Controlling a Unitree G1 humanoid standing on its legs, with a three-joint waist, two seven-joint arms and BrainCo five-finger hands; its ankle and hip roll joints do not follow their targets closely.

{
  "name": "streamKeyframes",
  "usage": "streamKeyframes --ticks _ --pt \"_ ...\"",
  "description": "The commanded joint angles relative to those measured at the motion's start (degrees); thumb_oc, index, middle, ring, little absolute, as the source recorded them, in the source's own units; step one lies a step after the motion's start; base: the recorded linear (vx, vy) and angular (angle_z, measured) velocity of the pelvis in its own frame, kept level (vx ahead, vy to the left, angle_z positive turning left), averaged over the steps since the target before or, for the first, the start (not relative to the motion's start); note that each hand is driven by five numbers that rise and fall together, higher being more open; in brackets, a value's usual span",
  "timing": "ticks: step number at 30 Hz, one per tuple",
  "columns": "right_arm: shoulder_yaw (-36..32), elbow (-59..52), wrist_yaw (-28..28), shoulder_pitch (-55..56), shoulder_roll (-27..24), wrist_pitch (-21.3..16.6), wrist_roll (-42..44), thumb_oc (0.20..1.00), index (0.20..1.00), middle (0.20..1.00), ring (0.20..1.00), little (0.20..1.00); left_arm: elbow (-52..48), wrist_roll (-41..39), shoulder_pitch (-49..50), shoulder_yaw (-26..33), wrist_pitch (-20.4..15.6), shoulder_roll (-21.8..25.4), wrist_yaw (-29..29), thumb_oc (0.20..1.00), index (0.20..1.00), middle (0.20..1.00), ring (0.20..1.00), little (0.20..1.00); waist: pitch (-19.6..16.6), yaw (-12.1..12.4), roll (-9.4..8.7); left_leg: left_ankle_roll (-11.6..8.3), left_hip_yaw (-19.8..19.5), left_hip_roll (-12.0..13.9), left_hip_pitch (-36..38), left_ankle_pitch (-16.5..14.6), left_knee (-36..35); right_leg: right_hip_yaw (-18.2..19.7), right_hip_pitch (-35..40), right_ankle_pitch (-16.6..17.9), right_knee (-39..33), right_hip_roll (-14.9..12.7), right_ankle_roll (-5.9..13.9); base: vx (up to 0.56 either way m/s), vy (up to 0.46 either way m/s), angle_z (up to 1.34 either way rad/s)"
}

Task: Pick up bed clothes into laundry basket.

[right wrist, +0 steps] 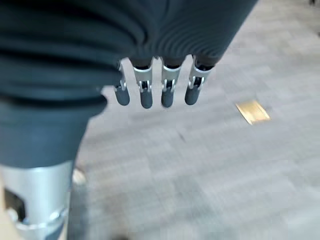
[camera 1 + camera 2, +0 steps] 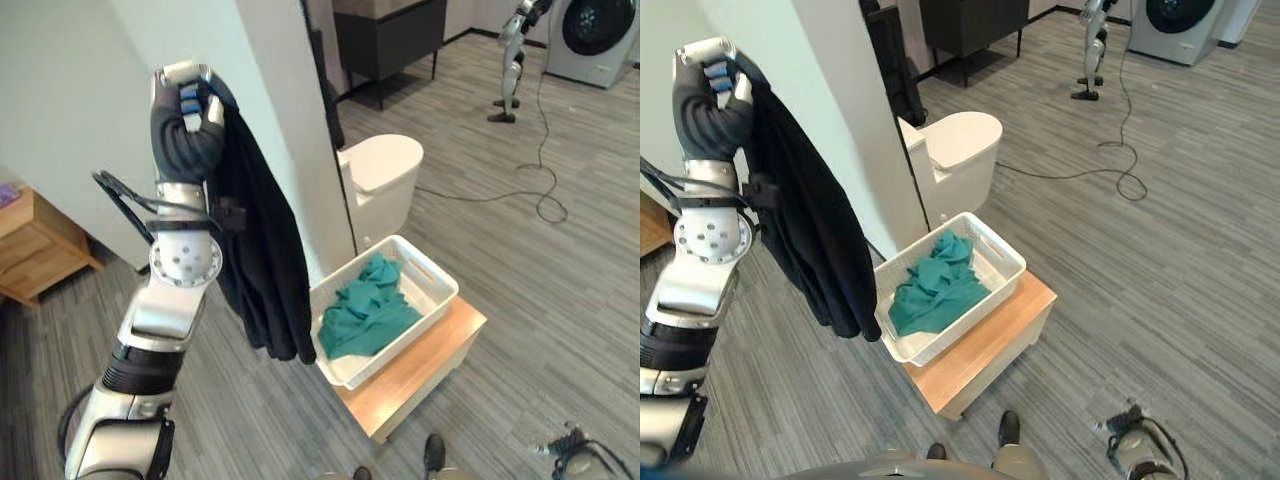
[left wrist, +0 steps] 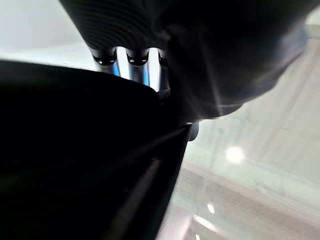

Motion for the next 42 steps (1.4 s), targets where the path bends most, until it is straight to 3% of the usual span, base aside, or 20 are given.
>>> streamKeyframes --ticks 1,11,17,31,42 --pt "2.8 1.0 0.7 -1.1 0.3 -0.5 2.1 1.000 1.000 1.000 1.000 1.000 5.0 1.5 -9.8 -2.6 -1.1 4.6 2.8 0.200 0.200 0.200 0.200 0.200 -1.0 -0.7 -2.64 -6.04 3.1 6.8 -4.3 4.5 -2.8 -2.1 8.3 -8.9 1.2 -7.1 7.71 0.00 -0.015 -0.10" --pt "4.6 1.3 1.3 -0.5 2.5 -1.2 4.7 1.000 1.000 1.000 1.000 1.000 22.0 2.1 -30.1 -13.8 1.6 11.4 6.1 0.200 0.200 0.200 0.200 0.200 -0.7 -3.8 -1.90 -5.82 5.1 7.4 -3.5 3.6 -2.8 0.2 7.4 -8.9 1.2 -6.8 8.27 0.01 -0.008 -0.12" --pt "5.3 0.1 1.0 -0.9 2.8 -1.4 5.2 1.000 1.000 1.000 1.000 1.000 27.3 2.2 -35.2 -18.2 2.1 9.8 5.6 0.200 0.200 0.200 0.200 0.200 -0.2 -4.8 -2.18 -5.58 6.1 7.4 -3.9 3.5 -2.8 1.4 6.3 -8.4 1.2 -6.9 8.50 -0.01 -0.003 -0.10" --pt "7.3 1.5 0.2 -2.5 4.5 -0.8 6.0 1.000 1.000 1.000 1.000 1.000 34.7 1.5 -35.8 -22.7 2.5 0.1 3.5 0.200 0.200 0.200 0.200 0.200 0.8 -6.8 -2.31 -5.16 7.8 7.2 -5.1 3.4 -2.8 3.0 3.7 -7.5 1.2 -7.0 8.73 -0.01 0.002 -0.07" --pt "8.2 -0.2 -1.0 -2.8 5.4 -0.7 6.1 1.000 1.000 1.000 1.000 1.000 37.8 2.4 -24.8 -24.3 2.8 -15.2 0.1 0.200 0.200 0.200 0.200 0.200 2.1 -7.7 -3.23 -4.84 9.9 7.2 -6.8 3.8 -2.8 4.5 0.8 -6.6 1.2 -6.9 9.10 -0.02 0.006 -0.10"
